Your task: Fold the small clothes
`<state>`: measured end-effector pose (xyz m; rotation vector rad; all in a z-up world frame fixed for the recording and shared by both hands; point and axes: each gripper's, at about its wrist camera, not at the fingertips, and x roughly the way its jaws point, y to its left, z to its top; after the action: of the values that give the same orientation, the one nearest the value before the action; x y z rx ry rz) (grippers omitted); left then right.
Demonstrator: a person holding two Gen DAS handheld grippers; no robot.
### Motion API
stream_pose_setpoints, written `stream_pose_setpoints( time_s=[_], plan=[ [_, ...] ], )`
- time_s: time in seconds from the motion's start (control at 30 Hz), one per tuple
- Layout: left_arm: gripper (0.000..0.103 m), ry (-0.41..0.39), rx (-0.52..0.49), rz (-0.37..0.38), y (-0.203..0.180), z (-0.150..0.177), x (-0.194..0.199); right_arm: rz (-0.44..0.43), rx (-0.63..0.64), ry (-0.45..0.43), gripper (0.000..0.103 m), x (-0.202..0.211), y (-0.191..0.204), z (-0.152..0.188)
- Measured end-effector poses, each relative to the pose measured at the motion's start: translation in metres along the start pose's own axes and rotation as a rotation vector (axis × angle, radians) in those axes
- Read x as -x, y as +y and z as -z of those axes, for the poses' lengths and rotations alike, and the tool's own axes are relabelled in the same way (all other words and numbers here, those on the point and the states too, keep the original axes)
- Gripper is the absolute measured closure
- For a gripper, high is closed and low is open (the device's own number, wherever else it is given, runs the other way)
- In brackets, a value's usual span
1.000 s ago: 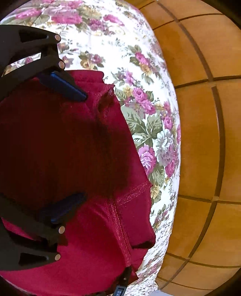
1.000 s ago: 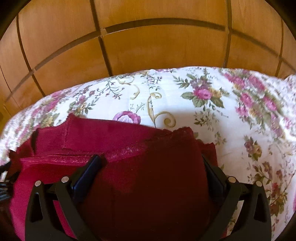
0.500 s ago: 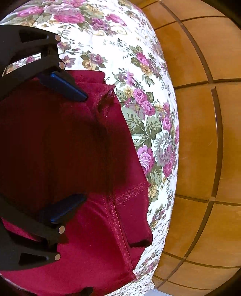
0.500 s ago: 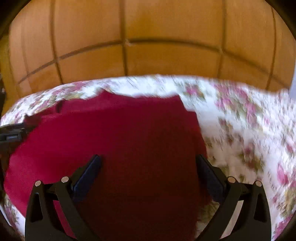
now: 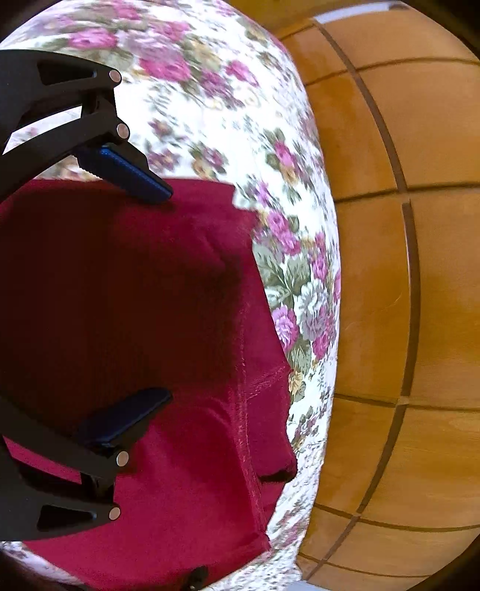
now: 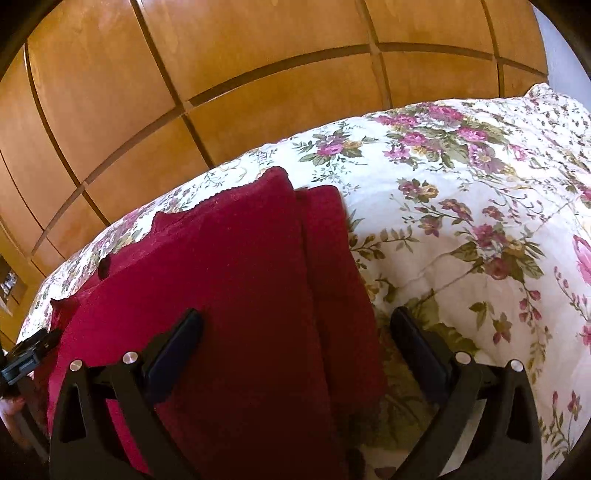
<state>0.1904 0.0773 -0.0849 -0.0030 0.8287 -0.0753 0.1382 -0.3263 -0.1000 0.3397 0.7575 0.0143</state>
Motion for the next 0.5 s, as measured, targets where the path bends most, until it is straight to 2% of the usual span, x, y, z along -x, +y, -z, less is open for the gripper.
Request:
stream_pose_setpoints(
  time_s=[0.13,0.27,0.33,0.5],
  plan=[
    [0.004,0.0,0.129,0.004,0.021,0.018,0.01,0.042,0.013,-0.008,0.002,0.006,0.006,0.004],
    [0.004,0.017,0.267,0.076,0.039,0.039,0.012,0.074,0.033,-0.005,0.002,0.008,0.011,0.009],
    [0.004,0.009,0.29,0.092,0.041,0.045,0.016,0.079,0.033,-0.001,0.002,0.006,0.011,0.009],
    [0.004,-0.014,0.267,0.088,0.036,0.054,0.023,0.1,0.047,0.006,0.002,0.005,0.014,0.009]
  ],
)
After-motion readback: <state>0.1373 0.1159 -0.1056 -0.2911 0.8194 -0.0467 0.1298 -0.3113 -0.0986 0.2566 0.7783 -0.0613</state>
